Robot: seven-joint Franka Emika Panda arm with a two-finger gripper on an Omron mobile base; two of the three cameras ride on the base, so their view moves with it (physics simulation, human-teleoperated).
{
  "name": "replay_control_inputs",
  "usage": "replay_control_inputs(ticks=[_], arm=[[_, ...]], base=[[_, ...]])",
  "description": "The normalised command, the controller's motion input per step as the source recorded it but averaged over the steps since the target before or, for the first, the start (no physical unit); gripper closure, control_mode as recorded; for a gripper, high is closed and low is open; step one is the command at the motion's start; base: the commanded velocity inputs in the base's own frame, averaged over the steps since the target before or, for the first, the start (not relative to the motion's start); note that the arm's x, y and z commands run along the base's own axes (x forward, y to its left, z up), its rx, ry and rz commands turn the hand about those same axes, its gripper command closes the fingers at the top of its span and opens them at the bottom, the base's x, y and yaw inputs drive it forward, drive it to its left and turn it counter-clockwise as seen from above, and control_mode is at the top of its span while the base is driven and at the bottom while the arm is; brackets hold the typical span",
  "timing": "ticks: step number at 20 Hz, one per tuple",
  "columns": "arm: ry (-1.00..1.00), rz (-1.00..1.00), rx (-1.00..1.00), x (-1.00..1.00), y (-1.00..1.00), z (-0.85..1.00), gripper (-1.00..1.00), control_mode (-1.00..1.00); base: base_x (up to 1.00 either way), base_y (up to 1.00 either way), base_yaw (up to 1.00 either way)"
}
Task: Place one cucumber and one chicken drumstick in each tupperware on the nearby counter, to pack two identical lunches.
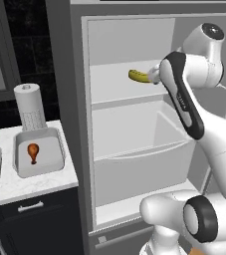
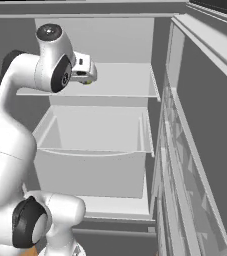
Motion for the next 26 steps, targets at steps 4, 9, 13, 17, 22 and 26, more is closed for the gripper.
replay_control_inputs(ticks=[4,9,13,17,22,26], arm=[[0.04,0.02,0.04,0.65,-0.13,-0.14,-1.00,-1.00],[0.00,0.09,0.00,0.86,-0.01,-0.49,-1.00,-1.00],[0.00,0.12,0.00,0.84,0.00,-0.54,-1.00,-1.00],[-0.03,0.08,0.00,0.72,0.00,-0.12,-1.00,-1.00],[-0.02,0.01,0.00,0.54,-0.01,0.00,-1.00,-1.00],[0.00,0.08,-0.04,0.23,0.09,-0.08,-1.00,-1.00]], base=[[0.00,0.00,0.00],[0.00,0.00,0.00],[0.00,0.00,0.00],[0.00,0.00,0.00],[0.00,0.00,0.00],[0.00,0.00,0.00]])
